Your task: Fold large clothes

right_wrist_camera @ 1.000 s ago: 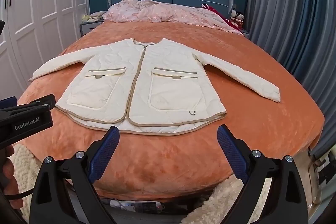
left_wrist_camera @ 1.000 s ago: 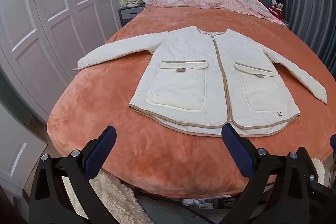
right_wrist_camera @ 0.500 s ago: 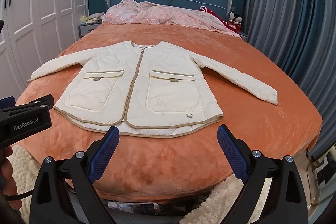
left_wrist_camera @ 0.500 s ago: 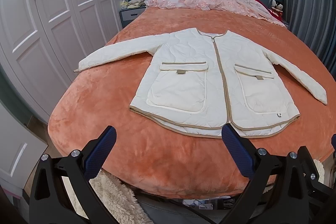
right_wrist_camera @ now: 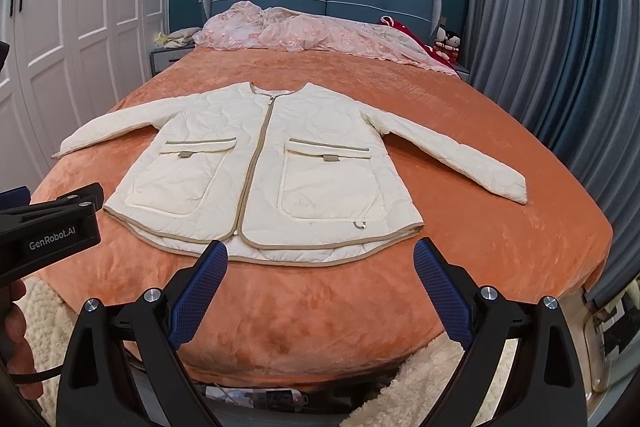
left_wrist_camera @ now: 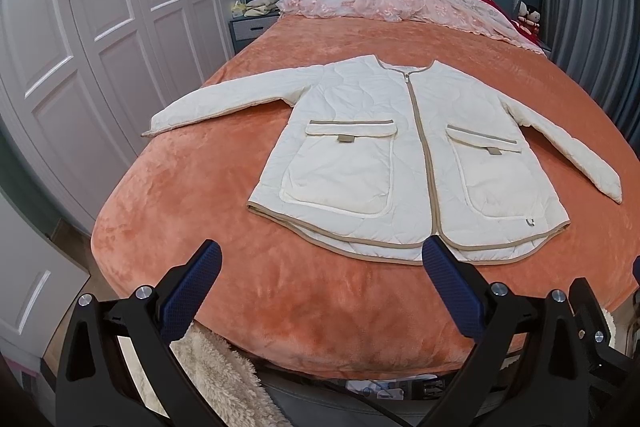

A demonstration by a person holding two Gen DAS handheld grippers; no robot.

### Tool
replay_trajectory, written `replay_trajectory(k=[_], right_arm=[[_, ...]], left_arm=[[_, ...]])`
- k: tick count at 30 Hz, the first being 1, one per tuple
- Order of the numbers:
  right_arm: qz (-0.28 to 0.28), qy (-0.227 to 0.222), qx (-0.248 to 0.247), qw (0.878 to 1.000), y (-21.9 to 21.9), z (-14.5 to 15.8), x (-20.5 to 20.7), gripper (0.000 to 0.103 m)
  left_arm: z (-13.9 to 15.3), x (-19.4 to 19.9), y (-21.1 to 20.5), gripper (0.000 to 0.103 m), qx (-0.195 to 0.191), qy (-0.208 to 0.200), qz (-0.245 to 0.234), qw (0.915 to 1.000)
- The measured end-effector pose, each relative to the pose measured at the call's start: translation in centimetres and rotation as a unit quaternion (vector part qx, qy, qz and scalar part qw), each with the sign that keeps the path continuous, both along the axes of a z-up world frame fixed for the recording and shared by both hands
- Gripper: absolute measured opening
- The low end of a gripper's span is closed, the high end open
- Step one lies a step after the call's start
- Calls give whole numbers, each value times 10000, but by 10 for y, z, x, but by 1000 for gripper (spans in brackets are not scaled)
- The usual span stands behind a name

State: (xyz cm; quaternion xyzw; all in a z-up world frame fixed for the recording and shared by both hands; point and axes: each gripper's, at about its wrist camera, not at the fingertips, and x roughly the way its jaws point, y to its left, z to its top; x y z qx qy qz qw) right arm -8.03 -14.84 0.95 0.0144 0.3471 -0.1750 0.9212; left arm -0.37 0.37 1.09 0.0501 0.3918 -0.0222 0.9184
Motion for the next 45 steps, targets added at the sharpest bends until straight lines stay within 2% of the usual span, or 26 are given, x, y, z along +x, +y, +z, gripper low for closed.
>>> replay_trajectory(k=[45], right_arm=[[-26,-24,-21,10000,-2,3,1,92]], left_arm=[[1,0,3,98,-15,4,7,10000]])
